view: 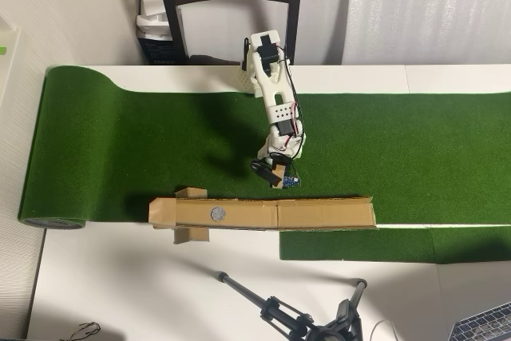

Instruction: Pick up the golf ball and place it on the gray mark at the back.

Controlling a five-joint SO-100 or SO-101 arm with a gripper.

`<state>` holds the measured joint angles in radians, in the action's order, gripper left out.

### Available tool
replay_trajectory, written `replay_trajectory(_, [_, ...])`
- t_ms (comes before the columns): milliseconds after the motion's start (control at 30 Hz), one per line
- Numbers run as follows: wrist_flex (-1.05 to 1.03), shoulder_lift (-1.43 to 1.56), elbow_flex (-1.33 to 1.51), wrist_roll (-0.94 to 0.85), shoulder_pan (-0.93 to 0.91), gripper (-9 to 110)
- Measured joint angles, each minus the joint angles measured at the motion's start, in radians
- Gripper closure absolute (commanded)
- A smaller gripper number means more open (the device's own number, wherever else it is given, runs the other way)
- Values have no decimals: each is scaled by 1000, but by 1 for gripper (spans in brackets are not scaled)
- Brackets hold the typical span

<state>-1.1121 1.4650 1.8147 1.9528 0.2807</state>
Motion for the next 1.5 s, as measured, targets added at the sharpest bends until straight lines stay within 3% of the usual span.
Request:
replay_trajectory(1000, [-23, 0, 0, 0, 2, 65])
replay_trajectory(1200, [-25, 0, 0, 0, 0, 77])
replay_trajectory(1500, [-25, 0, 0, 0, -2, 81])
